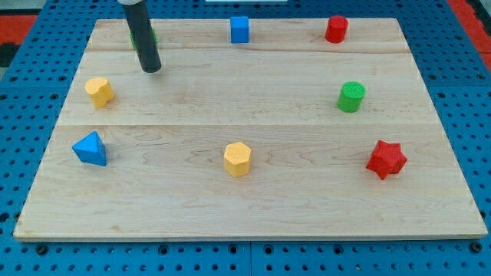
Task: Touch the green star
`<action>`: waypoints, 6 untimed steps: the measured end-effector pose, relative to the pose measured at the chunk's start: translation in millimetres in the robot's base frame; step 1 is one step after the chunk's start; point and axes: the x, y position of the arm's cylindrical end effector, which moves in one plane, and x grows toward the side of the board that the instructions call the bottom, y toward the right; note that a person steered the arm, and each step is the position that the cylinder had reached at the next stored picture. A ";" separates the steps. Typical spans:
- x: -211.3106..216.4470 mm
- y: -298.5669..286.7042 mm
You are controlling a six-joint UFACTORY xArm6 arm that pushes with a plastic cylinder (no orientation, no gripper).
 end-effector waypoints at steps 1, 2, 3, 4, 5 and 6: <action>3.5 2.6; 1.8 25.3; -15.8 76.7; -48.8 43.2; -45.8 -45.1; -12.9 -108.4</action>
